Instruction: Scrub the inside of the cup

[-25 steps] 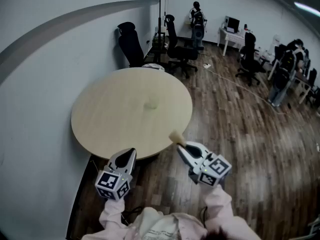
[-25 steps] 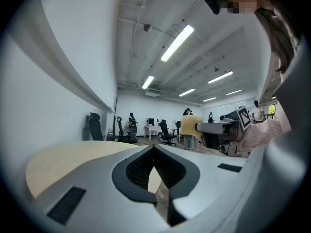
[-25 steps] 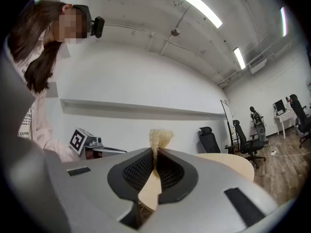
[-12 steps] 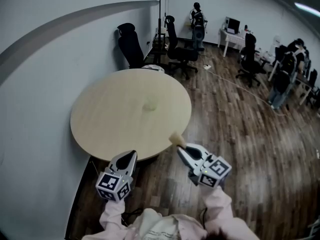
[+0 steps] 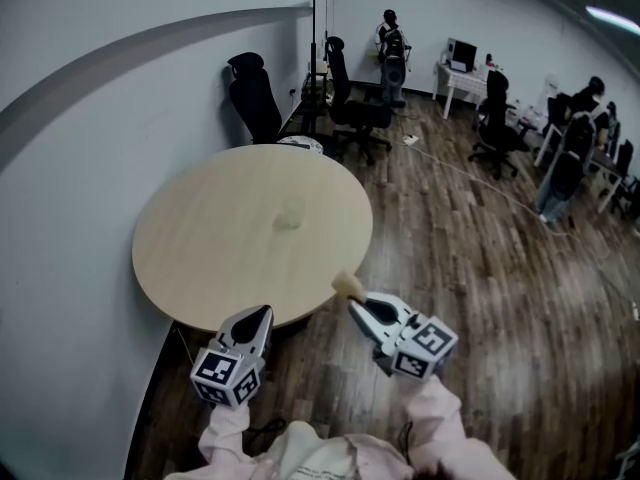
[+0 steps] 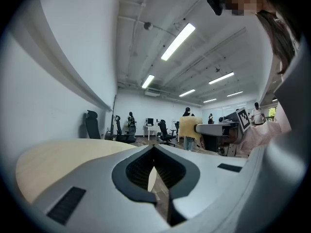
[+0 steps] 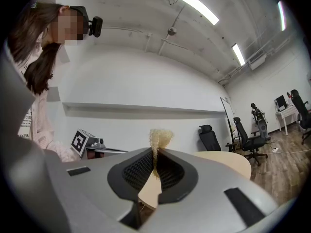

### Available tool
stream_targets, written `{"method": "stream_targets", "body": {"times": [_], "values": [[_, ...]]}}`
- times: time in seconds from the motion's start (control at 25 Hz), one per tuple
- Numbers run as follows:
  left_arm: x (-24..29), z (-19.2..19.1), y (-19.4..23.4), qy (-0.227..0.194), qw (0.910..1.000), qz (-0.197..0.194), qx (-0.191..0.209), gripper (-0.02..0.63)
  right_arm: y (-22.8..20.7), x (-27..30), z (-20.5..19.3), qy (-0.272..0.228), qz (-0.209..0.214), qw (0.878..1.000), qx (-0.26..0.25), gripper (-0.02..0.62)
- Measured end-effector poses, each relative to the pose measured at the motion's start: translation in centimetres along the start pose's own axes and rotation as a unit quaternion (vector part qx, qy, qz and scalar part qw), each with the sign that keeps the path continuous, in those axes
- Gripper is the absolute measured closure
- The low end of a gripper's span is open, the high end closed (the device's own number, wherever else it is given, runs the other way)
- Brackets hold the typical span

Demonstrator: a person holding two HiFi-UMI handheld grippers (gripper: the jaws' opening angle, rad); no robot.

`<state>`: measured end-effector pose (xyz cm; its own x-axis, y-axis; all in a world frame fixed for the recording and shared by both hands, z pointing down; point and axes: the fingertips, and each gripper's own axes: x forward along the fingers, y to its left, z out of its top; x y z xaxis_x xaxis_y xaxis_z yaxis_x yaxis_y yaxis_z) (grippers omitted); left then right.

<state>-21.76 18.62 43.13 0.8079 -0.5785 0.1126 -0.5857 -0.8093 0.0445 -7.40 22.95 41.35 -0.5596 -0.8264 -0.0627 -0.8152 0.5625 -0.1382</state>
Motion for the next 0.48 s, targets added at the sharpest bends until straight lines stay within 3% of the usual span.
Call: {"method": "stream_targets", "body": {"times": [0.48], "values": [[4.0,-1.0,-0.9,0.002,1.0000,0.005,-0.008,0.607,-3.8,0.4,-0.3,-0.003,0.017,1.000,0.008,0.571]]}}
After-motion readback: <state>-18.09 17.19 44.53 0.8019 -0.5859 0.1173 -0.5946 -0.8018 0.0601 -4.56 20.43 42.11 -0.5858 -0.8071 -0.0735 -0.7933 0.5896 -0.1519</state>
